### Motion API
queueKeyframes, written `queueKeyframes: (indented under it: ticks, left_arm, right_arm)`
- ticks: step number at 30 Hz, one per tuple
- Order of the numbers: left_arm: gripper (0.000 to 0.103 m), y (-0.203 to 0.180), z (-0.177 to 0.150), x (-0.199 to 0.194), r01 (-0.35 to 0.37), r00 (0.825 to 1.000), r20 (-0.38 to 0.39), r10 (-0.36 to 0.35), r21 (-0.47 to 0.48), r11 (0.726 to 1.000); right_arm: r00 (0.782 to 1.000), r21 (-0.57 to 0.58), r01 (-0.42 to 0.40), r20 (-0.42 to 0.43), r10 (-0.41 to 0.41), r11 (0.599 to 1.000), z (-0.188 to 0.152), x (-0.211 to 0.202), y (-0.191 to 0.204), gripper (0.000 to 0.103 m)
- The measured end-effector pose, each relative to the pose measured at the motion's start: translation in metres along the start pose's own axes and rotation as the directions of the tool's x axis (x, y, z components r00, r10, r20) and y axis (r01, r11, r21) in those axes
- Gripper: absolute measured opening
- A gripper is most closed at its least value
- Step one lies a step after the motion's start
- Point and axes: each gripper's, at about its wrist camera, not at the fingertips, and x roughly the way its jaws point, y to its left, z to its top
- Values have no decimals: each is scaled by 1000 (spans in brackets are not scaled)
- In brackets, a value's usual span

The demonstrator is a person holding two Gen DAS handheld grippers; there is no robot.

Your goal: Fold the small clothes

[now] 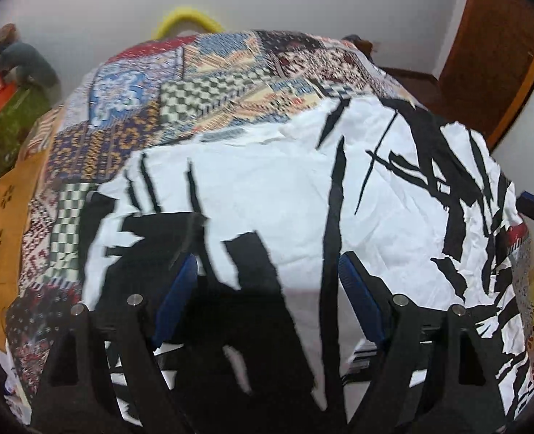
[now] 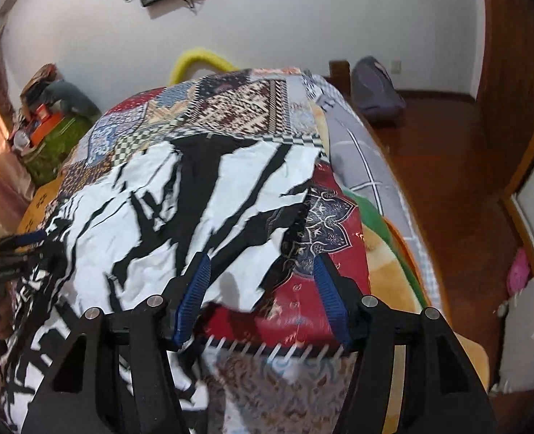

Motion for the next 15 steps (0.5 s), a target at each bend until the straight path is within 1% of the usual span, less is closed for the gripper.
queueKeyframes:
  ticks: [5,7,9,10,12,15]
  left_arm:
    - [80,-10,0,17,2,1000,-16,-1,23,1000]
    - [80,-13,-1,21,0,1000,-16,0,33,999]
    - [80,-15,-2,22,-4,1000,-14,4,40,999]
    - [80,-16,-3,22,-4,1000,-13,5,44,999]
    - [80,-17,-3,21,-6,1000,-11,6,51,999]
    - [80,-17,-3,16,-2,1000,-6,2,56,998]
  right_arm:
    - [999,30,-29,-18,30,999,4,21,-7,54]
    - [999,39,-34,-23,34,999,5,28,-9,48]
    - [999,47,-43,-29,45,998,5,33,-10,32]
    - [998,47,-46,-32,48,998,5,35,-10,27]
    - [997,51,-59,-41,61,997,6,39,-11,14]
    - [997,53,-71,-31,73,996,8,33,-10,7]
